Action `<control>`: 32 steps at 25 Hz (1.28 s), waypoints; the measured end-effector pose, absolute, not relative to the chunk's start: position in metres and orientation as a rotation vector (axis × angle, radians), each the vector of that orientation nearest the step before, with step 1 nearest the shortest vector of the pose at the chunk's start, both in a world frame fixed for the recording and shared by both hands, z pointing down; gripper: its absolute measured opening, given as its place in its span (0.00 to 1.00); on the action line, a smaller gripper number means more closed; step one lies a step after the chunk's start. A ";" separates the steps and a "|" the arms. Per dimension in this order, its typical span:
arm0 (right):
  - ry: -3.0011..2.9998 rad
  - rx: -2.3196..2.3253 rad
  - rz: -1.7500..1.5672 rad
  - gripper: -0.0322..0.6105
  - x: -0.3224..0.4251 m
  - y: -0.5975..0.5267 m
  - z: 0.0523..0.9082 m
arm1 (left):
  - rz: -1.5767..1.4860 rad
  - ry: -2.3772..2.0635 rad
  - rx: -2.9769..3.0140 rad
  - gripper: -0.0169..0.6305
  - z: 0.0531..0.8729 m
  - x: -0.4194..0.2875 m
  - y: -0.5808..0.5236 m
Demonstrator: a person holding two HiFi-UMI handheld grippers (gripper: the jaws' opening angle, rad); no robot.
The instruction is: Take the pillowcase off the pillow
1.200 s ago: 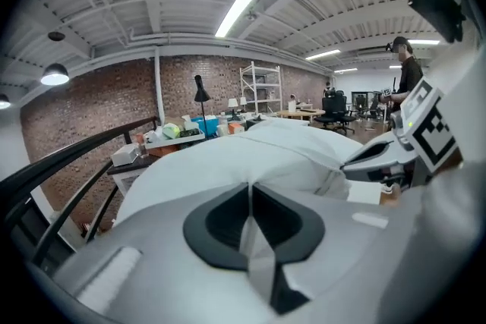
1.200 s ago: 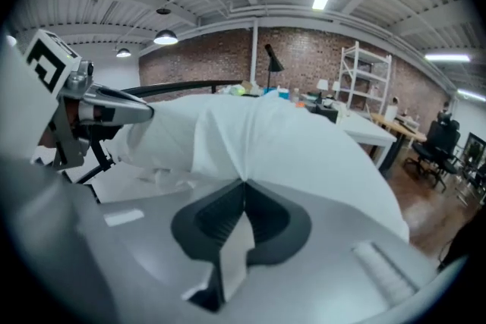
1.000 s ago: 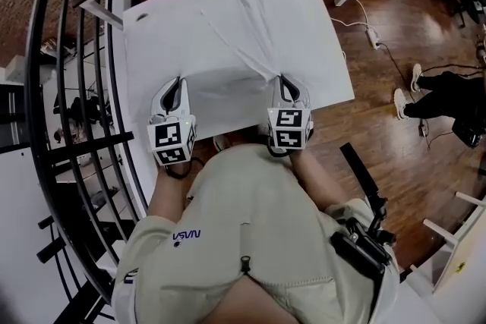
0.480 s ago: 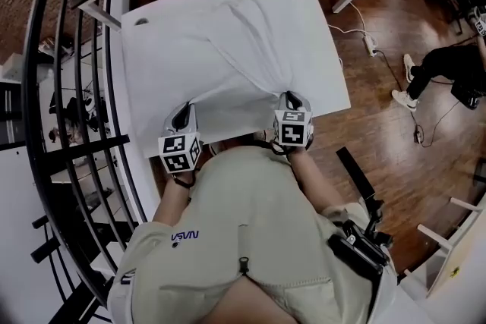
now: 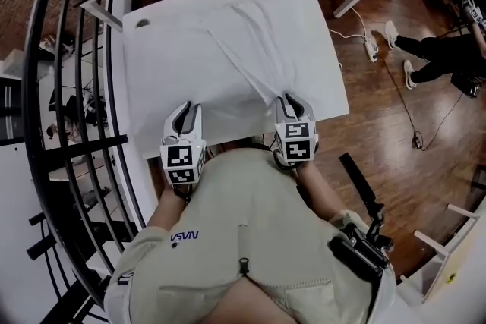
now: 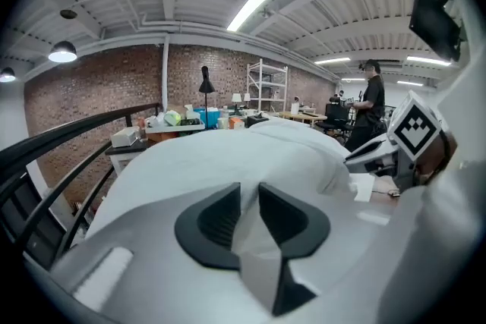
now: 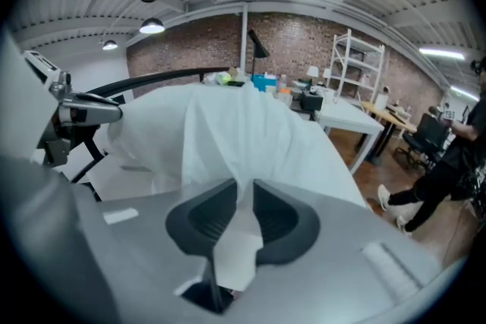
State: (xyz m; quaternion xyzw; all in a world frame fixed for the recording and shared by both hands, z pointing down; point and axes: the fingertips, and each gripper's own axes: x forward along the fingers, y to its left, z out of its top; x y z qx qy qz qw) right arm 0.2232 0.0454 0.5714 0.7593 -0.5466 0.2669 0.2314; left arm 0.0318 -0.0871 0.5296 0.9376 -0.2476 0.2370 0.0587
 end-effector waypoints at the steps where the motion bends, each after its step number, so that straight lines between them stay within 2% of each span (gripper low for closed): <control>1: -1.540 2.077 0.713 0.16 0.220 0.042 0.563 | 0.693 -0.737 2.857 0.16 0.521 0.035 -0.085; 3: -1.629 2.046 0.692 0.16 0.209 0.032 0.547 | 0.635 -0.716 2.889 0.12 0.503 0.041 -0.084; 8: -1.771 2.057 0.579 0.16 0.203 0.002 0.505 | 0.606 -0.699 2.953 0.13 0.476 0.058 -0.104; 10: -1.783 2.072 0.537 0.16 0.212 -0.010 0.495 | 0.639 -0.689 2.966 0.22 0.476 0.068 -0.117; 12: -1.781 2.079 0.491 0.16 0.225 -0.025 0.487 | 0.677 -0.660 2.964 0.37 0.480 0.079 -0.127; 14: -1.778 2.080 0.441 0.16 0.239 -0.043 0.476 | 0.690 -0.657 2.957 0.43 0.483 0.090 -0.140; 19: -1.791 2.073 0.403 0.23 0.264 -0.093 0.461 | 0.744 -0.717 2.948 0.48 0.483 0.114 -0.182; 23: -1.745 2.007 0.463 0.31 0.276 -0.130 0.484 | 0.888 -0.747 2.872 0.48 0.500 0.129 -0.211; 25: -1.711 1.955 0.493 0.33 0.278 -0.142 0.498 | 0.979 -0.771 2.845 0.52 0.517 0.134 -0.218; 28: -1.674 1.879 0.543 0.33 0.276 -0.151 0.520 | 1.080 -0.758 2.807 0.50 0.543 0.140 -0.217; 30: -1.654 1.830 0.549 0.33 0.274 -0.154 0.531 | 1.125 -0.707 2.815 0.40 0.552 0.144 -0.211; 32: -1.639 1.805 0.535 0.26 0.273 -0.155 0.535 | 1.169 -0.676 2.851 0.25 0.554 0.144 -0.207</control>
